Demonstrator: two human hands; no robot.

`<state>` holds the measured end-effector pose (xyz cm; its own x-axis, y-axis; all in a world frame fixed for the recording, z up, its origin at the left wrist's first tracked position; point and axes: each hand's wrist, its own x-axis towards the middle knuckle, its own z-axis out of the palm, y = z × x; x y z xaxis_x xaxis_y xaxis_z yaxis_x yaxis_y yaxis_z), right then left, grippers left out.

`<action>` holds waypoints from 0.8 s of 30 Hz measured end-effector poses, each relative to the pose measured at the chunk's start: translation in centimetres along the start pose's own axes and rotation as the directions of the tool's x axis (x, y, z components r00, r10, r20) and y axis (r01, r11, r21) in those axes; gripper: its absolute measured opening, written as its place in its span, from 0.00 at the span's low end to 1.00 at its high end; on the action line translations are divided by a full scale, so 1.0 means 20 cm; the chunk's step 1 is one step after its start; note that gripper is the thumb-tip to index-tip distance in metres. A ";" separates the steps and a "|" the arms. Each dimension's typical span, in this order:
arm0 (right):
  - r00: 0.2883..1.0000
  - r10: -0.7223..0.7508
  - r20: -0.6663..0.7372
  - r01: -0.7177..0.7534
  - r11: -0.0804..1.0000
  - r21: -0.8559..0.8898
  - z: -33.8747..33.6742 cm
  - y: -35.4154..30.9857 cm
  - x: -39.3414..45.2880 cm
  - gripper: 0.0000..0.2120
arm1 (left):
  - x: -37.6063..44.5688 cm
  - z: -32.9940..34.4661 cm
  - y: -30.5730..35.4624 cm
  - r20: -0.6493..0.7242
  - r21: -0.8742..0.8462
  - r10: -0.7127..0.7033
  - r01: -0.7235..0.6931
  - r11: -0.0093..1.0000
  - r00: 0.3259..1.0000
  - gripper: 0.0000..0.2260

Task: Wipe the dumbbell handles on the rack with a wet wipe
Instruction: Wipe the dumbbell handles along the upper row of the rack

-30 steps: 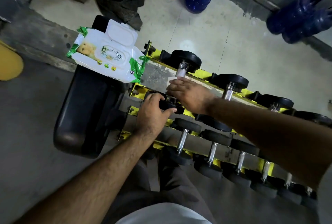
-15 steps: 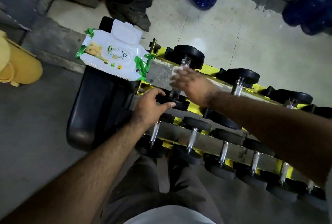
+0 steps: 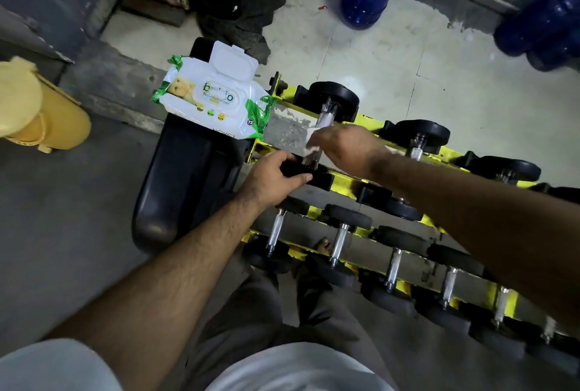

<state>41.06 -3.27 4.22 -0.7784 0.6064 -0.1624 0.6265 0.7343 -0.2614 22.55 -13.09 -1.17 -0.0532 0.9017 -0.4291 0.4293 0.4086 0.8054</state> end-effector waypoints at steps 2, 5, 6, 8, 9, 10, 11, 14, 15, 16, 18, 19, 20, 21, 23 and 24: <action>0.985 0.155 -0.080 -0.142 0.979 0.143 -0.03 -0.02 -0.01 0.17 | -0.01 -0.01 0.00 0.030 0.023 0.023 -0.024 0.999 0.999 0.22; 0.945 0.318 -0.076 -0.280 0.907 0.315 -0.05 -0.05 -0.03 0.16 | -0.02 -0.02 -0.02 0.043 -0.014 0.034 -0.034 0.999 0.998 0.24; 0.924 0.372 -0.088 -0.316 0.873 0.371 -0.06 -0.07 -0.04 0.16 | -0.03 -0.02 -0.03 0.042 -0.019 0.052 -0.051 0.999 0.998 0.24; 0.880 0.463 -0.103 -0.353 0.785 0.508 -0.05 -0.09 -0.04 0.17 | -0.02 -0.02 -0.04 0.035 -0.007 0.082 -0.081 0.997 0.996 0.25; 0.865 0.493 -0.092 -0.362 0.741 0.565 -0.04 -0.10 -0.04 0.18 | -0.02 -0.02 -0.05 0.027 0.014 0.093 -0.093 0.996 0.995 0.25; 0.850 0.520 -0.089 -0.369 0.707 0.603 -0.03 -0.11 -0.04 0.19 | -0.01 -0.01 -0.05 0.019 0.044 0.104 -0.104 0.994 0.994 0.24; 0.837 0.539 -0.091 -0.375 0.688 0.621 -0.02 -0.11 -0.05 0.19 | 0.00 -0.01 -0.05 0.018 0.071 0.111 -0.112 0.991 0.994 0.23; 0.799 0.596 -0.081 -0.399 0.626 0.671 -0.03 -0.10 -0.06 0.17 | 0.03 0.00 -0.05 0.034 0.099 0.113 -0.115 0.988 0.993 0.21; 0.784 0.615 -0.083 -0.402 0.606 0.686 -0.04 -0.10 -0.06 0.17 | 0.03 0.00 -0.06 0.035 0.102 0.110 -0.113 0.988 0.993 0.20; 0.771 0.632 -0.080 -0.411 0.589 0.696 -0.04 -0.09 -0.06 0.17 | 0.04 0.01 -0.06 0.035 0.108 0.111 -0.114 0.988 0.993 0.18; 0.767 0.638 -0.069 -0.422 0.582 0.695 -0.03 -0.09 -0.07 0.16 | 0.03 0.01 -0.07 0.031 0.131 0.129 -0.132 0.983 0.991 0.16; 0.768 0.637 -0.066 -0.427 0.586 0.688 -0.03 -0.09 -0.08 0.15 | 0.03 0.01 -0.07 0.027 0.152 0.141 -0.144 0.978 0.990 0.16; 0.769 0.636 -0.063 -0.432 0.590 0.682 -0.03 -0.10 -0.08 0.14 | 0.02 0.01 -0.06 0.024 0.178 0.155 -0.157 0.971 0.988 0.16; 0.769 0.636 -0.059 -0.438 0.592 0.676 -0.03 -0.10 -0.08 0.13 | 0.02 0.02 -0.06 0.017 0.209 0.176 -0.176 0.962 0.984 0.15; 0.768 0.638 -0.062 -0.441 0.596 0.672 -0.04 -0.10 -0.08 0.13 | 0.00 0.03 -0.04 0.003 0.296 0.240 -0.230 0.927 0.971 0.14; 0.770 0.634 -0.074 -0.433 0.603 0.670 -0.04 -0.09 -0.08 0.13 | 0.00 0.03 -0.03 0.002 0.360 0.285 -0.266 0.894 0.959 0.14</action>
<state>41.24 -5.41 5.76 -0.1992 0.9549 -0.2204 0.6886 -0.0237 -0.7248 22.84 -13.47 -1.79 0.0727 0.9805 -0.1826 0.7224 0.0745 0.6875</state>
